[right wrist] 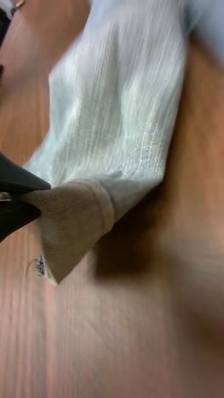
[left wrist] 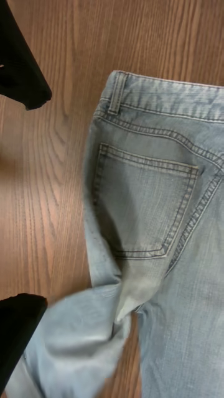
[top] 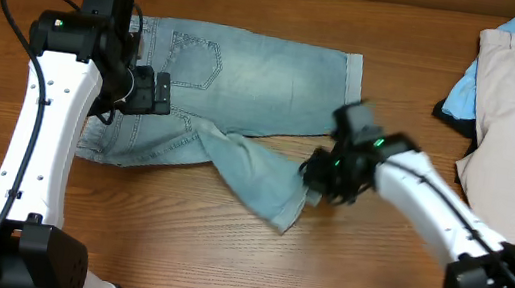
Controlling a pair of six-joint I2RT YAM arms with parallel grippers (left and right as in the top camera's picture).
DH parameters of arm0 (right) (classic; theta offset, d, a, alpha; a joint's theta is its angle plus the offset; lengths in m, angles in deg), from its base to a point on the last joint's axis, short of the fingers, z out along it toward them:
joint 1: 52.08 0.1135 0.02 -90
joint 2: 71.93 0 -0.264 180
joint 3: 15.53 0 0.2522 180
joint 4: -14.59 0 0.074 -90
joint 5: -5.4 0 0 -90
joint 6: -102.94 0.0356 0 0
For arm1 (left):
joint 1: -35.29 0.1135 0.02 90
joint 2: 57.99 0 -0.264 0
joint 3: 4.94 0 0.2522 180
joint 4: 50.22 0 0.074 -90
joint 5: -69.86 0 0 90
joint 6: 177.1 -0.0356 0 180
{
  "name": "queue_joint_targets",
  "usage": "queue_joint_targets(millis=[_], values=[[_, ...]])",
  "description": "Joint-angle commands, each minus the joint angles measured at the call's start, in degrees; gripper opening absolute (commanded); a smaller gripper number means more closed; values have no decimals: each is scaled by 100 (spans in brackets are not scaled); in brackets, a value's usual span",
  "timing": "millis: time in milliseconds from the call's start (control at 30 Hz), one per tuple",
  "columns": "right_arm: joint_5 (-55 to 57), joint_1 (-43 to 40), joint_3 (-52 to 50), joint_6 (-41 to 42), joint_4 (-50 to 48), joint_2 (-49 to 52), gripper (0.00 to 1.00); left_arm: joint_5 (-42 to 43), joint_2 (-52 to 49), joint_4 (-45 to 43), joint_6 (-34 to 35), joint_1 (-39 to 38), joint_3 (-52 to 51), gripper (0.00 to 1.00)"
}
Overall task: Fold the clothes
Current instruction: 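Grasp the twisted leg hem with the right gripper and straighten it rightward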
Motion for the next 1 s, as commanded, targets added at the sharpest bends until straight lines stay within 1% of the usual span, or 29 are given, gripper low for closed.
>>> queue_joint_targets(millis=[0, 67, 133, 233, 300, 400, 467, 567, 600, 700, 800, 867, 933, 967], values=[[173, -378, 1187, -1172, 350, -90, 4, -39, 116, -42, 55, 33, -26, 100], [308, -520, 1788, -1530, 713, -90, 4, -37, 116, -83, 55, 33, -26, 100], [531, -577, 2194, -1679, 1040, -90, 4, -37, 116, -105, 52, 33, -26, 100], [896, -588, 2404, -1711, 1434, -92, 4, -37, 116, -98, 52, 33, -26, 100], [1003, -586, 2271, -1709, 1572, -81, 4, -35, 116, -101, 52, 33, -26, 100], [1060, -588, 1808, -1657, 1602, -81, 4, -31, 116, -101, 52, 33, -26, 100], [1058, -616, 1384, -1471, 1534, -81, 7, -17, 116, -101, 50, 33, -26, 100], [1058, -704, 695, -1152, 1493, -81, 15, -15, 116, -70, -109, 33, -26, 100], [1060, -732, 566, -1054, 1495, -81, 17, -15, 116, -59, -144, 33, -26, 100], [1058, -925, 107, -752, 1508, -81, 29, -17, 116, -28, -234, 33, -26, 100], [1054, -1204, -50, -669, 1491, -81, 33, -22, 116, 13, -376, 33, -26, 100], [968, -1403, -13, -680, 1469, -101, 33, -22, 116, 24, -459, 33, -26, 100], [758, -1567, 96, -975, 1392, -129, 35, -35, 116, 26, -468, 35, -26, 100], [667, -1615, 153, -1102, 1344, -142, 38, -35, 116, 24, -466, 35, -26, 100]])
